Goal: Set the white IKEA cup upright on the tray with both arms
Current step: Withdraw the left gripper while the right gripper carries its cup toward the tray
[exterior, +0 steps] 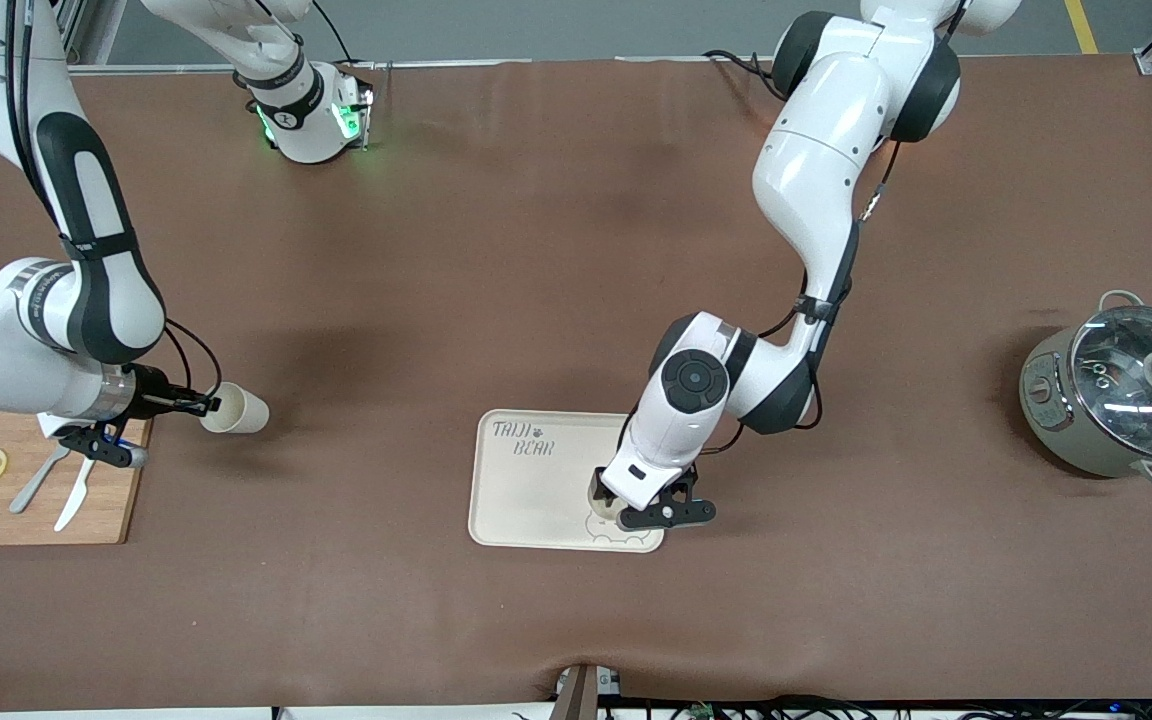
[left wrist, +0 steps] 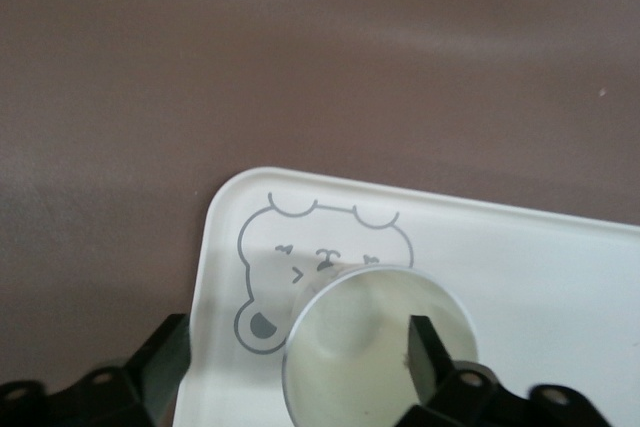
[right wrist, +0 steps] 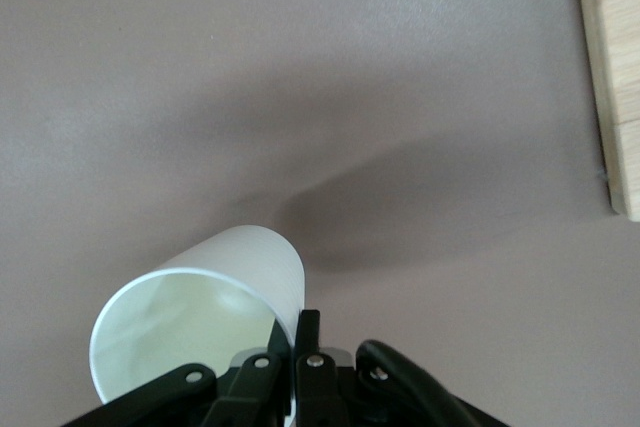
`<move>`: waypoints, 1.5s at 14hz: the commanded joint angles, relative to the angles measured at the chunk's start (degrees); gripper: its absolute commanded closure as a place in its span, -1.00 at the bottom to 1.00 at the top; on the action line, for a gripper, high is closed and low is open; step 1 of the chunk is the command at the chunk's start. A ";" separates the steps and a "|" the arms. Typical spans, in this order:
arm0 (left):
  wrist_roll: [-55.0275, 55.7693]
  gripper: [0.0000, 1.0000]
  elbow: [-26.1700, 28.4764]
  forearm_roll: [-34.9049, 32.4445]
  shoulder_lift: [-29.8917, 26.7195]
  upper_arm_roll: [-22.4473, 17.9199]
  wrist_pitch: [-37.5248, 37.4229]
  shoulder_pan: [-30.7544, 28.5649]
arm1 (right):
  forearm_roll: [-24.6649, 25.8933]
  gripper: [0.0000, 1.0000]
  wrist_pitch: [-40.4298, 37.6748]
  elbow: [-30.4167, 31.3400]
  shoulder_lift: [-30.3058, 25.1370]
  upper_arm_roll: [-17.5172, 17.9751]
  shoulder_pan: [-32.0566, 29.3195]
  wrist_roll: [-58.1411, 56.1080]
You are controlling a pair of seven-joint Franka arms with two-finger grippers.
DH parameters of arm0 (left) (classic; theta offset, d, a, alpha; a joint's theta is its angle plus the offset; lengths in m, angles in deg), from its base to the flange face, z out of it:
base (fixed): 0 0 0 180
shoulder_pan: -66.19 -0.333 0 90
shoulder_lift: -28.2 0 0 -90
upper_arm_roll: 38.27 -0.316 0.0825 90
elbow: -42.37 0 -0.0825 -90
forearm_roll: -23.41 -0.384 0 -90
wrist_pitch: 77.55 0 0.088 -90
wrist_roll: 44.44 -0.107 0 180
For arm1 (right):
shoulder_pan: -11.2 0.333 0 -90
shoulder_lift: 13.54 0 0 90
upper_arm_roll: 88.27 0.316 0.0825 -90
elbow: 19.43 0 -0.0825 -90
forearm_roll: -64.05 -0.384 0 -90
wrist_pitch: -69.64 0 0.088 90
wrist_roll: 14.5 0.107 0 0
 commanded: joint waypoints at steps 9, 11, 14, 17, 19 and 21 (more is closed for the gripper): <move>-5.70 -1.00 0.34 0.39 -16.43 -0.24 -22.62 -3.50 | -2.87 1.00 -1.76 -3.85 -1.08 0.35 4.12 15.17; -10.28 -1.00 0.42 0.75 -20.82 -0.24 -28.78 -6.66 | -2.87 1.00 -1.58 -4.47 -1.00 0.44 4.91 20.08; -18.71 -1.00 0.34 0.84 -25.67 -0.15 -36.52 -12.20 | -2.96 1.00 -1.14 -6.22 -0.56 0.44 6.76 27.38; -25.40 -1.00 0.42 0.84 -28.05 -0.15 -39.35 -17.56 | -3.04 1.00 -0.88 -8.33 0.67 0.44 9.57 35.29; -30.49 -1.00 0.42 0.84 -28.40 -0.15 -40.23 -21.07 | -3.04 1.00 -0.01 -9.83 2.16 0.44 10.98 38.46; -35.41 -1.00 0.42 0.92 -28.49 -0.06 -40.24 -24.68 | -4.18 1.00 2.45 -9.92 3.22 0.44 12.30 41.01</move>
